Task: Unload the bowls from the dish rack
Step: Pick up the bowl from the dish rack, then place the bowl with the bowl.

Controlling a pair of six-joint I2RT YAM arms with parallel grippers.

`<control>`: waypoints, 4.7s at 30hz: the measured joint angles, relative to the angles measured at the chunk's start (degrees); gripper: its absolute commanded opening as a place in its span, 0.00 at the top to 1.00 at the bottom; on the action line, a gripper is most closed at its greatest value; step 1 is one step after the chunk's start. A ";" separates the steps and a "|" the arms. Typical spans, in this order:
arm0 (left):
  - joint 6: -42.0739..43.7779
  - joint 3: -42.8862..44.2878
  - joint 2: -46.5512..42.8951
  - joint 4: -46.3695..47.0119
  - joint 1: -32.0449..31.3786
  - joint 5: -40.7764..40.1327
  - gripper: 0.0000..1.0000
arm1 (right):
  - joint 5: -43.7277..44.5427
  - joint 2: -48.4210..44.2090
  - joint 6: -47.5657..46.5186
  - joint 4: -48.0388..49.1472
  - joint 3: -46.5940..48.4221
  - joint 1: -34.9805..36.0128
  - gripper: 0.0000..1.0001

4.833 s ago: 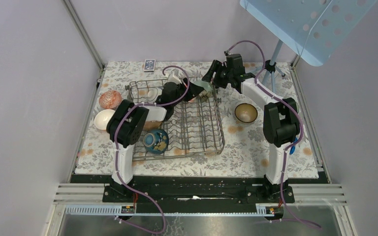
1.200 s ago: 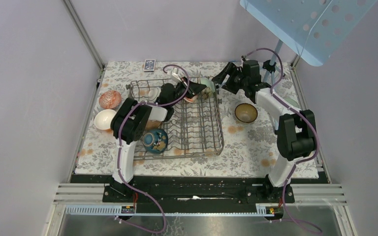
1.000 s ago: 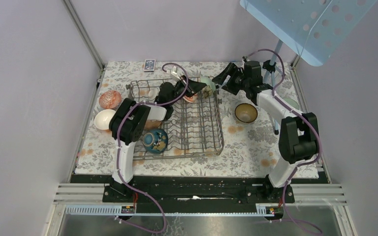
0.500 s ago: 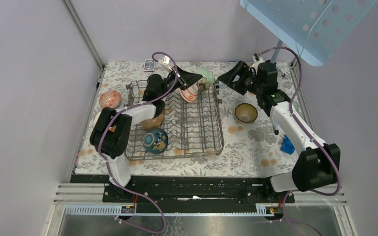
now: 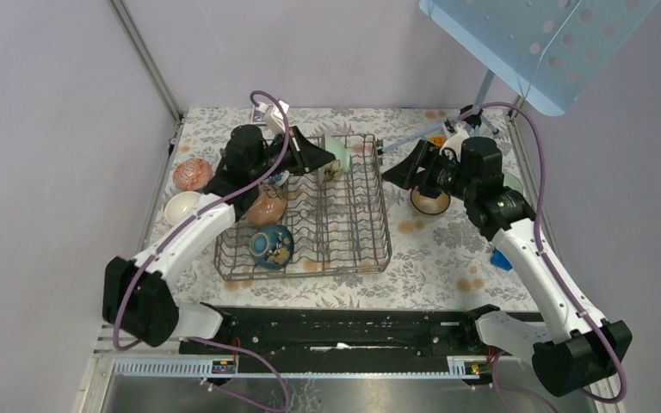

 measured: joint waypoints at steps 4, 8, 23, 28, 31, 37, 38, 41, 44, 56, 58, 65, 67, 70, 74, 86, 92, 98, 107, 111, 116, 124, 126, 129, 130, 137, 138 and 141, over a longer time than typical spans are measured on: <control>13.75 3.02 -6.12 -14.97 -4.55 -7.23 1.00 | 0.28 -2.38 -3.13 -6.56 2.62 0.76 0.21; 27.39 6.23 -10.36 -24.46 -17.46 -16.92 1.00 | 0.31 -4.48 -5.16 -11.87 5.09 0.79 0.21; 61.59 5.97 -16.61 -40.52 -52.54 -46.29 1.00 | 5.60 -4.13 -12.26 -30.91 24.13 6.43 0.22; 69.59 3.61 -16.59 -43.63 -62.45 -55.21 1.00 | 8.48 -1.66 -14.21 -36.06 25.62 10.58 0.23; 73.90 1.20 -16.55 -44.96 -66.34 -59.60 1.00 | 10.91 0.66 -14.91 -38.47 26.56 14.56 0.24; 80.06 -2.49 -16.55 -48.26 -68.61 -62.75 1.00 | 17.11 5.49 -16.20 -41.46 30.38 24.76 0.26; 80.81 -2.75 -16.57 -48.81 -68.61 -62.75 1.00 | 18.45 6.23 -16.33 -41.83 30.95 26.60 0.26; 82.27 -3.43 -16.72 -49.40 -68.61 -62.69 1.00 | 22.56 8.07 -16.72 -42.60 31.65 31.63 0.28; 83.25 -4.20 -17.07 -50.29 -68.61 -62.07 1.00 | 26.23 10.01 -17.14 -43.15 31.80 35.98 0.33; 84.39 -6.99 -18.23 -52.13 -68.61 -60.50 1.00 | 32.48 13.94 -17.94 -40.89 27.78 43.45 0.43; 84.37 -6.99 -18.23 -52.13 -68.65 -60.43 1.00 | 32.89 14.82 -18.01 -40.02 26.71 43.87 0.46; 84.32 -6.99 -18.60 -51.95 -68.67 -60.11 1.00 | 33.70 16.02 -17.94 -38.34 25.05 44.13 0.55; 84.30 -6.99 -18.75 -51.95 -68.67 -60.08 1.00 | 34.12 16.06 -17.90 -37.75 25.05 44.13 0.56; 84.17 -6.99 -18.82 -51.95 -68.87 -60.11 1.00 | 34.40 16.52 -17.79 -37.16 25.05 44.13 0.59; 83.73 -6.99 -18.84 -51.95 -69.46 -60.11 1.00 | 34.69 17.51 -17.70 -37.00 25.05 44.13 0.64; 82.38 -6.99 -18.86 -52.00 -69.92 -60.13 1.00 | 34.73 18.03 -17.31 -37.03 25.03 44.13 0.85; 81.59 -6.99 -18.86 -53.44 -69.96 -60.08 1.00 | 34.40 18.03 -17.88 -38.03 24.20 44.13 1.00; 80.26 -6.99 -18.86 -53.53 -70.03 -60.08 0.92 | 34.40 17.75 -17.44 -37.31 23.26 44.13 1.00; 76.17 -6.82 -18.62 -49.64 -70.07 -64.94 0.26 | 38.23 15.21 -14.56 -35.76 19.30 44.26 1.00; 73.66 -6.60 -18.51 -47.30 -70.07 -67.80 0.01 | 40.98 13.97 -12.85 -35.63 18.64 44.28 1.00; 68.85 -3.41 -20.06 -44.50 -70.07 -72.54 0.01 | 46.71 9.31 -11.04 -34.40 17.29 44.28 1.00; 53.62 2.10 -23.15 -37.05 -69.85 -81.44 0.01 | 54.84 5.22 -9.81 -32.70 15.87 43.98 1.00; 47.71 2.03 -23.71 -34.53 -68.98 -83.58 0.01 | 56.06 4.42 -9.55 -32.15 14.71 43.17 1.00; 35.12 1.92 -24.83 -32.20 -63.04 -82.01 0.01 | 56.63 3.23 -8.98 -31.17 12.55 40.70 1.00; 31.08 1.92 -24.98 -32.00 -59.82 -80.61 0.01 | 56.63 2.93 -8.66 -30.88 11.82 39.85 1.00; 3.82 1.92 -19.71 -34.25 -37.92 -62.62 0.01 | 55.21 0.85 -5.42 -29.24 7.04 35.74 1.00; 1.62 1.92 -18.27 -34.97 -36.94 -60.87 0.01 | 54.95 0.79 -4.96 -29.22 6.82 35.74 1.00; -3.65 1.70 -14.73 -36.94 -34.93 -56.87 0.01 | 53.75 0.28 -3.37 -28.39 5.95 35.74 1.00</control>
